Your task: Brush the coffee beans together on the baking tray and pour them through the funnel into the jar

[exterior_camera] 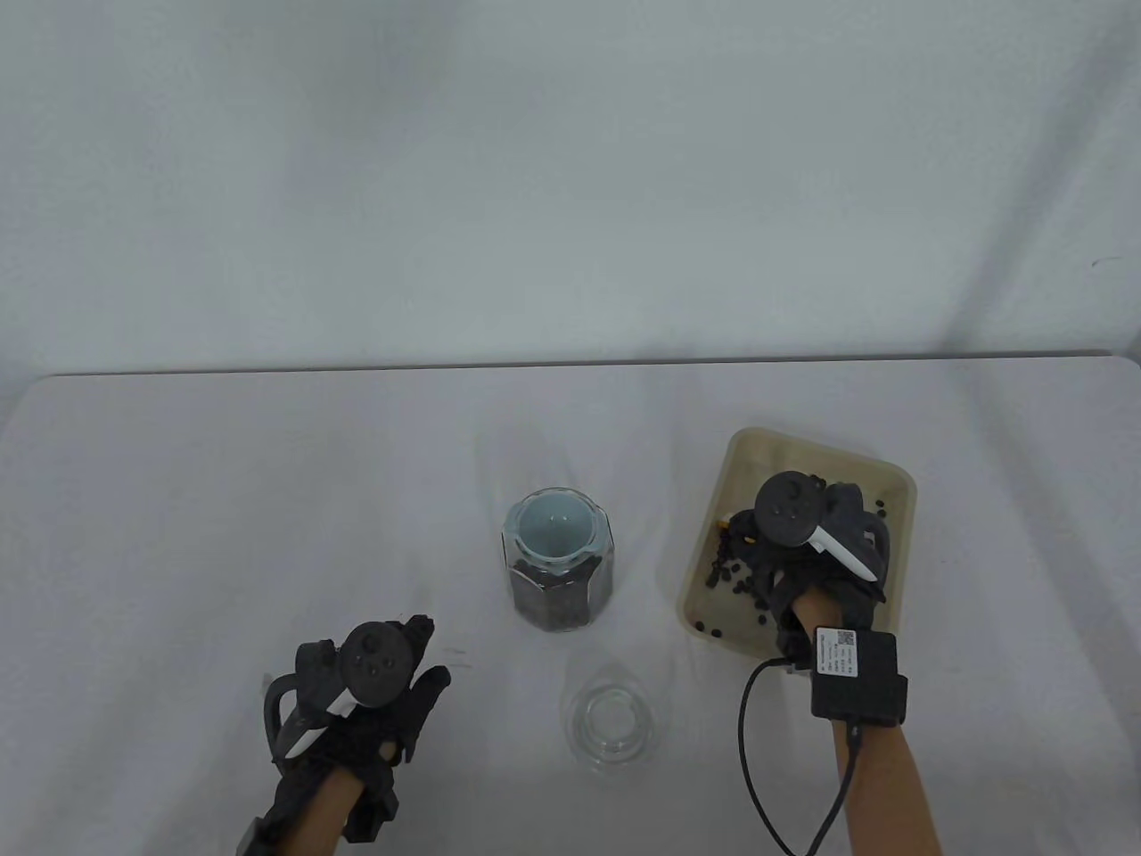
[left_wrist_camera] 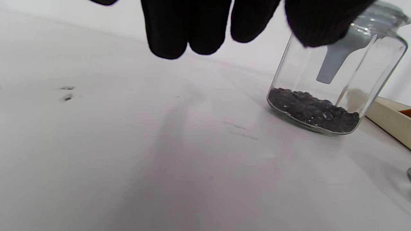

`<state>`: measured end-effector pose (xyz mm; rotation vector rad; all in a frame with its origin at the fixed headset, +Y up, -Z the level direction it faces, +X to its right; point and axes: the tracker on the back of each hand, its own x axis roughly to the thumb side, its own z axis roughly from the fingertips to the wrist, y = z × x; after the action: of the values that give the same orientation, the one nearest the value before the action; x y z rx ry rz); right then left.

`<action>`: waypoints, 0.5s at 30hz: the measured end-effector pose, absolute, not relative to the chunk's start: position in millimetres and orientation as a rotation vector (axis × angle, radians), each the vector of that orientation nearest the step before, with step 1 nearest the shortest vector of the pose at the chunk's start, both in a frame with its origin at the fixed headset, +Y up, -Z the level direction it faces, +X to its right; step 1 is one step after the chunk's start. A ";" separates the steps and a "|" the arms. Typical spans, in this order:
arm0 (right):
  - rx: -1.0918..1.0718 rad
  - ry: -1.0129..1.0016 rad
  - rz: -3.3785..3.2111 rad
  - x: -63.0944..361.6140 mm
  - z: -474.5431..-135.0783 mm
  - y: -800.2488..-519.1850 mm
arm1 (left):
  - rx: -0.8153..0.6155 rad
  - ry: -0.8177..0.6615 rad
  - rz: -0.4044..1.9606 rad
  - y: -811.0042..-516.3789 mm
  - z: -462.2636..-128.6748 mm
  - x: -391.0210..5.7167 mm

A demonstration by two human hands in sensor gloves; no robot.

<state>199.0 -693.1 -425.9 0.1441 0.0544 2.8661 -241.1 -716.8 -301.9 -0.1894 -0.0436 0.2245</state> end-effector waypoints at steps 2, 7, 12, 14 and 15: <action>0.159 0.065 2.862 197.1 -416.9 -694.0 | -0.188 -0.038 0.232 -716.7 -302.1 -242.6; 0.216 0.095 2.848 191.3 -394.3 -692.4 | -0.191 -0.033 0.234 -716.5 -301.2 -243.7; 0.286 0.139 2.846 185.1 -374.3 -684.7 | -0.197 -0.035 0.230 -715.9 -300.7 -243.1; 0.299 0.156 2.840 184.1 -368.8 -682.1 | -0.195 -0.036 0.231 -715.7 -300.5 -243.1; 0.307 0.163 2.835 183.7 -365.5 -680.6 | -0.193 -0.038 0.232 -715.9 -300.6 -243.1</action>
<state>183.7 -680.6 -365.5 0.3068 0.1629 2.8355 -243.1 -715.9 -300.6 -0.1928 -0.0379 0.2315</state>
